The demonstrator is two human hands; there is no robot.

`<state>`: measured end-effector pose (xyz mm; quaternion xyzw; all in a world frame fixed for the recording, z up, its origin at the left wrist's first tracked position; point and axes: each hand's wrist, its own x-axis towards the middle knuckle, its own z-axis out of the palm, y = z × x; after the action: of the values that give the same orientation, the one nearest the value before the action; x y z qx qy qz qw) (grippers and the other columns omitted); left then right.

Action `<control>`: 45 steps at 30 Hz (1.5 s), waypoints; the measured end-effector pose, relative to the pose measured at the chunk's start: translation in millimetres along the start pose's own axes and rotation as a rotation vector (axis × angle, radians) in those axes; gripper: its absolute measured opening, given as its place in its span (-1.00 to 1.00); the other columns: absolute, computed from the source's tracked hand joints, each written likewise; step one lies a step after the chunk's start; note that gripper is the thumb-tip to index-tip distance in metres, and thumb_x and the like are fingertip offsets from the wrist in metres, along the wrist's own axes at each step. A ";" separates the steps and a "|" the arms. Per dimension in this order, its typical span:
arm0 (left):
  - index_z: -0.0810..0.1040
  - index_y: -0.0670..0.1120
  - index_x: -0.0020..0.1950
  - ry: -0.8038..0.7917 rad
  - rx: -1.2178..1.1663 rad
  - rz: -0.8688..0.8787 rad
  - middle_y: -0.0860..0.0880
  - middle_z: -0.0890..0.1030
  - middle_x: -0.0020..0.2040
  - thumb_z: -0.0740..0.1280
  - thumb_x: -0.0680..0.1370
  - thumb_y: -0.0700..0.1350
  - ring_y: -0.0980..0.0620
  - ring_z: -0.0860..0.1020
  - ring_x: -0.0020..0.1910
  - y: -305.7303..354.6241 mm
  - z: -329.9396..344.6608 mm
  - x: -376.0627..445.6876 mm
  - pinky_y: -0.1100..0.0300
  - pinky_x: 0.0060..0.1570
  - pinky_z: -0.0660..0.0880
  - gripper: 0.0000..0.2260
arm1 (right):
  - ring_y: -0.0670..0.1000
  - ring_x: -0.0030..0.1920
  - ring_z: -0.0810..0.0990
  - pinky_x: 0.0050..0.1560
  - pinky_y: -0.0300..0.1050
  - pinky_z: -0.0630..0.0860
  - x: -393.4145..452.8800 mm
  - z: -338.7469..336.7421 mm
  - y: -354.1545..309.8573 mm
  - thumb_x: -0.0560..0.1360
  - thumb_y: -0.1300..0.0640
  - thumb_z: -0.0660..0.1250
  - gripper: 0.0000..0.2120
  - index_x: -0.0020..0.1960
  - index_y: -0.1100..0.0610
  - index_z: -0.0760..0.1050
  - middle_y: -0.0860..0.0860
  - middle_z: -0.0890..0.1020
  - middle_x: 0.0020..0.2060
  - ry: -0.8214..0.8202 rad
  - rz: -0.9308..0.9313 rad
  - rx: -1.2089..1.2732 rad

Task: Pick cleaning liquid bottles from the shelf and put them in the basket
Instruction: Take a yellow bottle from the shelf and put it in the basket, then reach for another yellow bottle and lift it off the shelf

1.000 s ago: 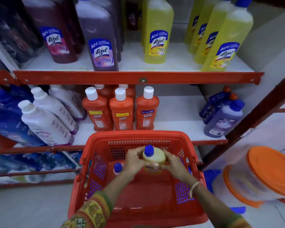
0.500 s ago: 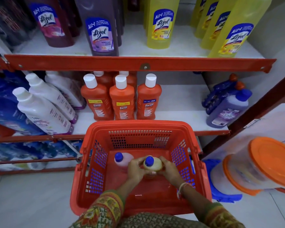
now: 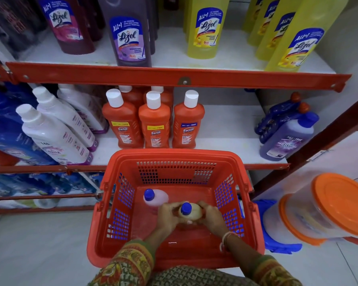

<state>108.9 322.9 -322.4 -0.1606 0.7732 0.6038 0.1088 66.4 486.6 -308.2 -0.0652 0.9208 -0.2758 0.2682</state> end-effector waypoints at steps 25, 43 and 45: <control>0.61 -0.01 0.06 -0.065 0.167 0.400 0.01 0.69 0.02 0.46 0.43 -0.26 0.14 0.64 -0.02 141.1 -75.9 3.4 0.23 0.00 0.55 -0.74 | -0.05 0.02 0.64 0.01 -0.33 0.52 -1.0 -164.8 -99.6 0.38 0.14 0.50 -0.56 0.23 0.04 0.50 -0.06 0.64 0.10 -0.049 -0.450 0.003; 0.57 0.02 0.12 0.514 0.481 1.026 0.09 0.62 0.11 0.14 0.55 0.09 0.17 0.50 0.14 349.7 -101.6 70.4 0.30 0.17 0.37 -0.70 | 0.03 0.02 0.61 0.02 -0.21 0.57 11.7 -362.0 -134.0 0.41 0.17 0.47 -0.64 0.18 0.06 0.53 0.06 0.64 0.04 1.138 -0.500 0.648; 0.56 -0.01 0.13 0.540 0.564 1.021 0.06 0.62 0.11 0.12 0.55 0.10 0.12 0.50 0.14 350.2 -103.2 81.3 0.29 0.18 0.35 -0.67 | 0.07 0.10 0.54 0.14 0.13 0.55 21.2 -373.3 -124.2 0.37 0.12 0.50 -0.49 0.28 0.11 0.45 0.12 0.55 0.16 1.285 -0.424 0.630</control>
<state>-96.5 290.2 -11.6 0.1163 0.8816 0.2912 -0.3528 -152.8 553.2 12.3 0.0124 0.7413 -0.5560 -0.3757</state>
